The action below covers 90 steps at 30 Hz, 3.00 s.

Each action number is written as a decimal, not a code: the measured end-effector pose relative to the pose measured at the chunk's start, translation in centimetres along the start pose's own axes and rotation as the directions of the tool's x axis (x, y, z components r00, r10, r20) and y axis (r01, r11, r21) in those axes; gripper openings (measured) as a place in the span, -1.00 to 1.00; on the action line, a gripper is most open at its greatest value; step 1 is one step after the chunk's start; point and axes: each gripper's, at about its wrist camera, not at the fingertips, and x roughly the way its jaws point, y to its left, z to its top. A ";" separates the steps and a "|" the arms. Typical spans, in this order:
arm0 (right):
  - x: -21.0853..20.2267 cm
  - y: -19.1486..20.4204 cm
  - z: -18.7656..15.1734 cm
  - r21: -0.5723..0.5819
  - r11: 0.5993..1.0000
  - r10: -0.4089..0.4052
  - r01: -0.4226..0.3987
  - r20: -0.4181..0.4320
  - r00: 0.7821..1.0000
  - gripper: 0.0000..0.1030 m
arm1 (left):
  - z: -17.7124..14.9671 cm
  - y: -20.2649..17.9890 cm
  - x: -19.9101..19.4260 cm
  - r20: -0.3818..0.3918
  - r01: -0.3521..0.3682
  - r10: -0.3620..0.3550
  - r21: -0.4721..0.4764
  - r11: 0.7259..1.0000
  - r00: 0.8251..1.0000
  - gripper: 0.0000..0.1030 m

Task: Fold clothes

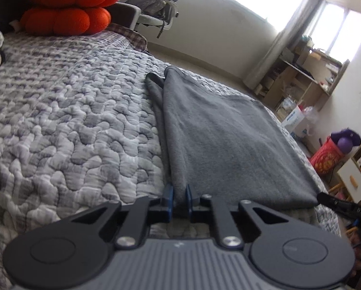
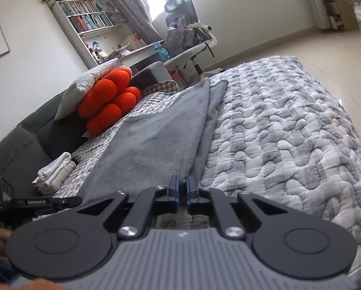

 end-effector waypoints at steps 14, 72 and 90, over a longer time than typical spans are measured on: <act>-0.1 0.2 -0.5 -0.057 0.998 -0.023 0.024 0.017 1.000 -0.88 | -0.8 -0.7 -0.8 0.000 -0.033 0.033 0.039 0.999 0.999 -0.87; 11.1 1.0 5.0 -0.171 0.983 -0.088 0.073 -0.082 0.993 -1.00 | 3.9 -8.0 8.1 0.040 -0.066 0.058 0.233 0.970 0.997 -0.59; 9.3 -0.3 4.3 -0.142 0.973 -0.185 0.183 -0.001 0.983 -1.00 | 6.3 -2.7 7.4 -0.033 0.136 -0.135 0.024 0.990 0.990 -0.58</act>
